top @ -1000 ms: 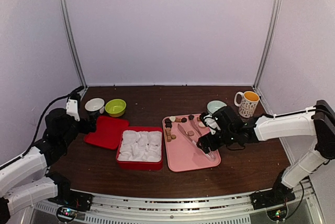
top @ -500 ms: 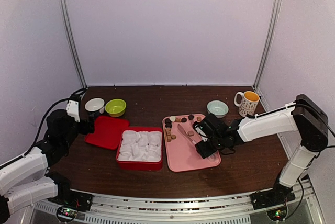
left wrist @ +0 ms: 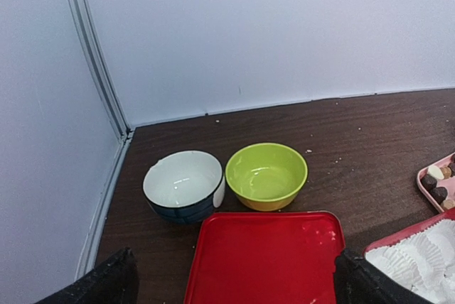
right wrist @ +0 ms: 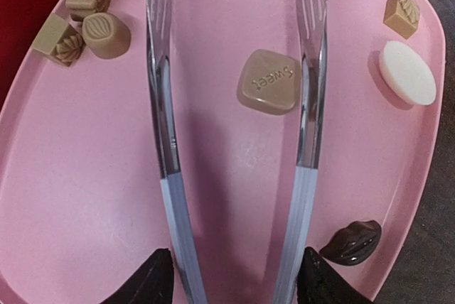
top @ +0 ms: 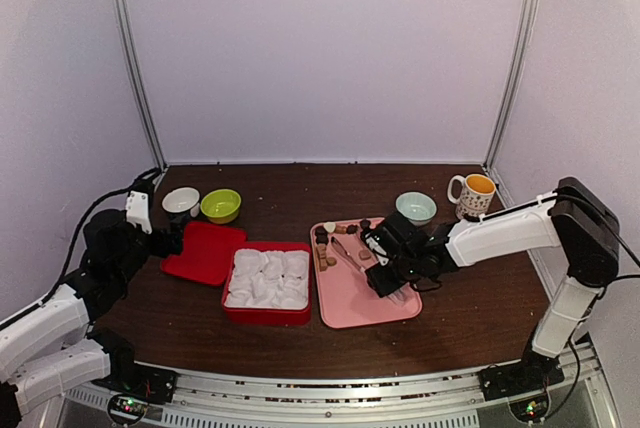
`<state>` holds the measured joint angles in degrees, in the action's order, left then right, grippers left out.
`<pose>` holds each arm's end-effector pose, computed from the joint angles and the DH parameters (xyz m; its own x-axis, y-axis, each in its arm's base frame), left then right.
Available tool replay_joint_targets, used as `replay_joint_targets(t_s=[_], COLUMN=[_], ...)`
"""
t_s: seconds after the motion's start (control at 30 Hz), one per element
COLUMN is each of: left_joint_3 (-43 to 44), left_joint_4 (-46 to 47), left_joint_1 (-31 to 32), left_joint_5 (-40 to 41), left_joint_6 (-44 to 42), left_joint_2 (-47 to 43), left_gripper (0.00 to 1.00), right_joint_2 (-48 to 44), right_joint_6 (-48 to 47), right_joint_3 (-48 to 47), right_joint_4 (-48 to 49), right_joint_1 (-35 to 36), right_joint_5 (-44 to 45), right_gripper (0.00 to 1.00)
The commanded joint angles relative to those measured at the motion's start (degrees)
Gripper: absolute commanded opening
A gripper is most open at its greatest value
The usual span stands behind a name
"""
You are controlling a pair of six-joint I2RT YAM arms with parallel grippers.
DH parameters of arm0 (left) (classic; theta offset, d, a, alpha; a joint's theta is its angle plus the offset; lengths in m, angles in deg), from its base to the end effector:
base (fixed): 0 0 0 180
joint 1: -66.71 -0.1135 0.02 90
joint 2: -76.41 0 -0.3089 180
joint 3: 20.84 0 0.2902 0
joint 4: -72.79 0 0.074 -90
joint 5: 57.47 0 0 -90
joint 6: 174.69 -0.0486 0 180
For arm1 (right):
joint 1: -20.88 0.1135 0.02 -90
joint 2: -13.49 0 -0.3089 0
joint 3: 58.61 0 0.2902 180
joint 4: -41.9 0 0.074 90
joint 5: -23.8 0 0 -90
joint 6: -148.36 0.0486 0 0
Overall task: Pack the chocolate
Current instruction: Pick up the clamp from the plate.
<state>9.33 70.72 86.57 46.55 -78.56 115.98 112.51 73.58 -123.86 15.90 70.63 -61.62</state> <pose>0.1798 -0.0524 0.2388 -0.1973 -0.0389 -0.9796 0.0857 0.9947 -0.0568 0.2429 0.2809 0.1515 -0.7316 -0.4592 -0.5039 -0.5625 0.8242 0.0656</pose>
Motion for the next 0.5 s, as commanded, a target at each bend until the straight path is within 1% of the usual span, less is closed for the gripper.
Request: replay_joint_targets(t_s=[0.0, 0.23, 0.4, 0.47], left_joint_3=[0.3, 0.3, 0.1, 0.3], left_joint_4=[0.1, -0.7, -0.1, -0.3], left_joint_1=[-0.3, -0.3, -0.3, -0.3], left_joint_5=[-1.5, -1.1, 0.0, -0.2], left_joint_6=[0.3, -0.6, -1.4, -1.4], left_joint_2=[-0.4, -1.3, -1.3, -1.3], left_gripper=[0.98, 0.98, 0.98, 0.98], right_joint_2=[2.4, 4.5, 7.4, 8.1], right_joint_6=[0.9, 1.2, 1.2, 1.6], right_joint_3=[-1.6, -3.5, -6.1, -7.1], right_joint_4=[0.4, 0.0, -1.7, -2.8], right_joint_1=[0.2, 0.2, 0.1, 0.1], right_joint_5=[1.8, 2.3, 2.1, 2.9], right_gripper=[0.59, 0.59, 0.58, 0.54])
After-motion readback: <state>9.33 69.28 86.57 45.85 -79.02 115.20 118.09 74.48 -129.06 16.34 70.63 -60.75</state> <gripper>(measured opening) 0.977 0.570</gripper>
